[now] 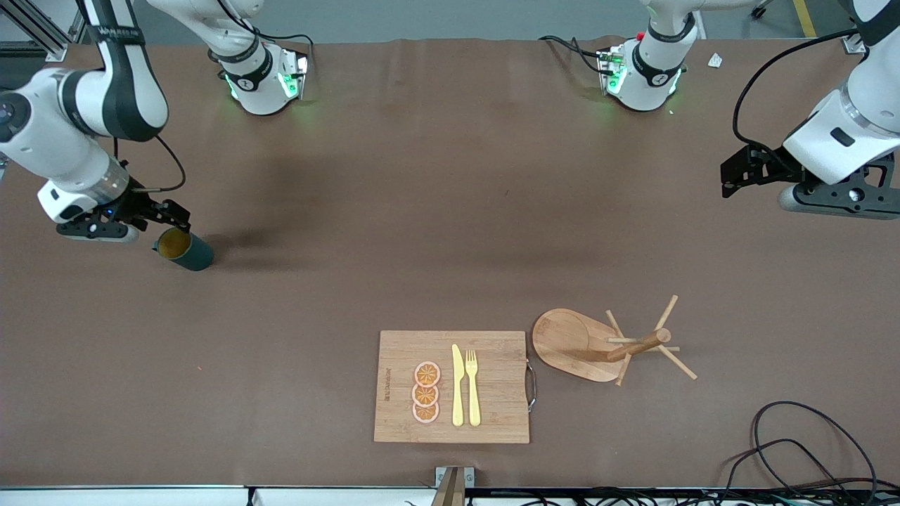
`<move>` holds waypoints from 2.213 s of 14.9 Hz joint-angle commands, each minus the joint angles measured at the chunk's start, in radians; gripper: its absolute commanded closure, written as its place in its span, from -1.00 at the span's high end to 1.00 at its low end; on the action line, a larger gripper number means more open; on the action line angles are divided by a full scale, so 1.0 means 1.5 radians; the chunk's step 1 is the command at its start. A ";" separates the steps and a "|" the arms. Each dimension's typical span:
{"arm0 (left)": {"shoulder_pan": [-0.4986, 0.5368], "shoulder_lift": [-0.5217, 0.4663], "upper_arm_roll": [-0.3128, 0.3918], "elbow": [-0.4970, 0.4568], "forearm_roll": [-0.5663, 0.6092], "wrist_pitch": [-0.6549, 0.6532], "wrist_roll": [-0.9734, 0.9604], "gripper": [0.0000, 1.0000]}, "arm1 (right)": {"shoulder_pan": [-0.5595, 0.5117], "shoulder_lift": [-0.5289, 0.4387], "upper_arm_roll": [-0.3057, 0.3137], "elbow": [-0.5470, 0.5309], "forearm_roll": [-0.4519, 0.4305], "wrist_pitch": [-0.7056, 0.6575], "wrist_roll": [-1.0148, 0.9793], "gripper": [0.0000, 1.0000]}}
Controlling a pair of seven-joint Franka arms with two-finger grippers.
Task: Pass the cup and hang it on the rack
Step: 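Close the right gripper on the teal mug rim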
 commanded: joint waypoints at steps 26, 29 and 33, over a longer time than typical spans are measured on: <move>-0.002 0.003 -0.006 0.007 0.000 0.001 -0.002 1.00 | -0.028 0.149 0.005 -0.003 0.008 0.088 -0.003 0.94; -0.002 0.003 -0.006 0.007 0.000 0.001 -0.002 1.00 | -0.029 0.163 0.005 -0.003 0.008 0.089 -0.003 0.95; -0.002 0.003 -0.012 0.007 0.000 0.001 -0.001 1.00 | -0.028 0.166 0.005 -0.003 0.008 0.089 -0.004 0.62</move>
